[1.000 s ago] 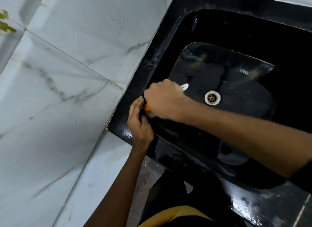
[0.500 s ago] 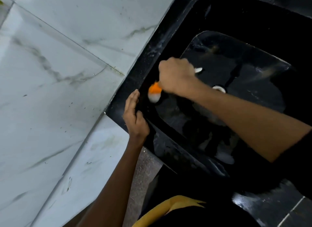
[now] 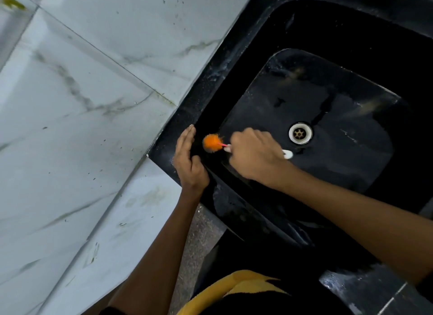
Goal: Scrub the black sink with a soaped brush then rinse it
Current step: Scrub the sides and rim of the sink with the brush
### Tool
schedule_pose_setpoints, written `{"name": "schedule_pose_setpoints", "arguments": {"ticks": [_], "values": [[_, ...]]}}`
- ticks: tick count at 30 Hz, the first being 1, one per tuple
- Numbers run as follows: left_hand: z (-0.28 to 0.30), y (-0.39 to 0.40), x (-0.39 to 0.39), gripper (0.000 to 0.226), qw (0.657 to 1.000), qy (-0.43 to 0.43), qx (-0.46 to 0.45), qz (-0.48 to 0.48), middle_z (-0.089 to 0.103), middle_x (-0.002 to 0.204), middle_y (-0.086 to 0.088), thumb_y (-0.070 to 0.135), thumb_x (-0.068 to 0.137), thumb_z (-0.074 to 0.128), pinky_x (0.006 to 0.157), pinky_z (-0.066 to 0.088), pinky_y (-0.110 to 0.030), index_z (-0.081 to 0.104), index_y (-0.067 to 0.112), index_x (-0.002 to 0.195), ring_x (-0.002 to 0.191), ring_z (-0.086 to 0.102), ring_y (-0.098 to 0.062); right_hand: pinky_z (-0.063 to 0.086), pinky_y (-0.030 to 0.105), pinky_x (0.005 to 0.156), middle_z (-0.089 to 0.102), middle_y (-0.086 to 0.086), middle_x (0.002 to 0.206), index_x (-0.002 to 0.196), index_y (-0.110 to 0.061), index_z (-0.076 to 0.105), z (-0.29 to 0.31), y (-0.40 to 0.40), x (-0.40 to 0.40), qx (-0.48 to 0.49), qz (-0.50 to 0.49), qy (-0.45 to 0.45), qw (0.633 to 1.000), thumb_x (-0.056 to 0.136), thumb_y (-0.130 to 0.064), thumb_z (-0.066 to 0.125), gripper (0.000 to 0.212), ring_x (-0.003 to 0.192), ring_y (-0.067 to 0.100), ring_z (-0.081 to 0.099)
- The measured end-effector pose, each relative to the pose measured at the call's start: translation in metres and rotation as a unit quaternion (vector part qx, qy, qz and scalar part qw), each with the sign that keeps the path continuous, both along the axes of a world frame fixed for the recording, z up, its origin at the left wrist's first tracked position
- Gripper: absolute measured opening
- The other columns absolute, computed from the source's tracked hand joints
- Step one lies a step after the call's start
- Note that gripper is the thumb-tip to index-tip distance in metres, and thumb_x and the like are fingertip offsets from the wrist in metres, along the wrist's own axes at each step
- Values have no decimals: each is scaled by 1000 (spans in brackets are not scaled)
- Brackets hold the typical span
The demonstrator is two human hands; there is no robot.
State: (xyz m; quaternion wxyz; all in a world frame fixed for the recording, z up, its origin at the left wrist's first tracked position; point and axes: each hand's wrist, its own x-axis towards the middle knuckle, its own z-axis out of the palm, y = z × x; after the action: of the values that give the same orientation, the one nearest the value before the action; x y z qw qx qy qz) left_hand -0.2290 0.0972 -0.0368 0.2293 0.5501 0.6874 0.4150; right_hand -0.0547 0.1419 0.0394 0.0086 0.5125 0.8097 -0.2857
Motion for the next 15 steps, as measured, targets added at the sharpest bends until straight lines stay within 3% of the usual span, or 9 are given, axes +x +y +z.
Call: {"name": "schedule_pose_setpoints", "arguments": {"ticks": [5,8,10,12,13,15], "values": [[1,-1,-1,73,1000,-26,2,10,54,138,-21,-12,60,33,107,42,-55,56,-10,130,134,47,-29,33,34,64,61,13,91,76,-19,40,-14,-44,-9,-23,-58,42,997,95,-33,46,24,84,34,59],[1,-2,0,74,1000,-29,10,6,55,137,-22,-14,59,33,107,41,-55,55,-11,130,134,48,-29,44,35,61,57,6,70,70,-13,49,-41,-84,32,-132,-129,73,980,94,-45,48,39,68,25,58],[2,-1,0,76,999,-31,11,4,55,137,-22,-14,58,34,107,41,-55,55,-11,130,133,48,-29,36,28,48,46,2,50,63,-7,56,-58,-89,58,-262,-224,141,928,93,-37,56,43,47,15,44],[1,-2,1,76,1000,-25,13,4,55,137,-20,-13,57,34,107,41,-56,55,-10,130,134,48,-28,23,22,42,35,3,44,59,-7,58,-74,-89,74,-369,-334,210,841,97,-29,55,44,36,13,30],[0,-2,0,76,1000,-21,14,3,56,137,-20,-12,58,35,107,41,-56,56,-10,130,133,48,-28,19,20,42,32,3,44,60,-10,57,-78,-88,77,-398,-361,217,815,99,-28,52,43,34,13,26],[0,-2,0,76,1000,-13,15,0,56,138,-19,-11,57,36,107,41,-57,56,-9,130,133,48,-28,18,17,41,31,1,45,66,-12,55,-80,-81,67,-412,-368,207,807,101,-28,48,40,34,12,25]]}}
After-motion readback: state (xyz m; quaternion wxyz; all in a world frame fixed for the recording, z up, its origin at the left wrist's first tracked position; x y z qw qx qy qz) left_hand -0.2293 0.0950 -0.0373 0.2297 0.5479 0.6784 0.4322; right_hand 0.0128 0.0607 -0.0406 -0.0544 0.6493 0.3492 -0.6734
